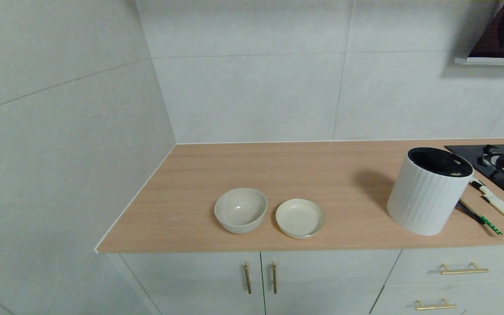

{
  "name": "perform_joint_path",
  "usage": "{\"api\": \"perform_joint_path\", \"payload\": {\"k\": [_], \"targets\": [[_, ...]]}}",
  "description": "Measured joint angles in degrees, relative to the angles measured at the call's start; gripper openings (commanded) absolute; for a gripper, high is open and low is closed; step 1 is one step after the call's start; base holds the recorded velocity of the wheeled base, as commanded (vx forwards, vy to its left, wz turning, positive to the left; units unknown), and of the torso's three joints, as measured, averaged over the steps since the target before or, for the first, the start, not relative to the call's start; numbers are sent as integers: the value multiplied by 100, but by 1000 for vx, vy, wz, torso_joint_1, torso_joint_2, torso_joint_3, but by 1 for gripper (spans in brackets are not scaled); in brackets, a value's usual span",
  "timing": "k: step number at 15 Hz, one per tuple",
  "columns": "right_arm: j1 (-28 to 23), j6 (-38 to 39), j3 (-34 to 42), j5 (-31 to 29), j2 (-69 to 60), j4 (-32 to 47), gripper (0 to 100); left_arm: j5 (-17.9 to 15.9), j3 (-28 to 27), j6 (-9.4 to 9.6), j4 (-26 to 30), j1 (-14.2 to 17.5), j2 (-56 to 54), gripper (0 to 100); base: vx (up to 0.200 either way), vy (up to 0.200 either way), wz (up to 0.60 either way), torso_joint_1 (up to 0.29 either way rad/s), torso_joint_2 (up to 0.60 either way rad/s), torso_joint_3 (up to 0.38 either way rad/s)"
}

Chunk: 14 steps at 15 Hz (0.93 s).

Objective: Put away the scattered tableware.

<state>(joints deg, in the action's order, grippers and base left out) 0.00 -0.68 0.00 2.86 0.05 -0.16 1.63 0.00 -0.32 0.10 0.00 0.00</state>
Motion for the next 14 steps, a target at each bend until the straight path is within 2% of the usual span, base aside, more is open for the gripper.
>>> {"api": "perform_joint_path", "payload": {"k": [14], "targets": [[0, 0, 0, 0, 0, 0, 100, 2, 0, 0, 0, 0, 0, 100, 0, 0, 0, -7, 16, 9]]}}
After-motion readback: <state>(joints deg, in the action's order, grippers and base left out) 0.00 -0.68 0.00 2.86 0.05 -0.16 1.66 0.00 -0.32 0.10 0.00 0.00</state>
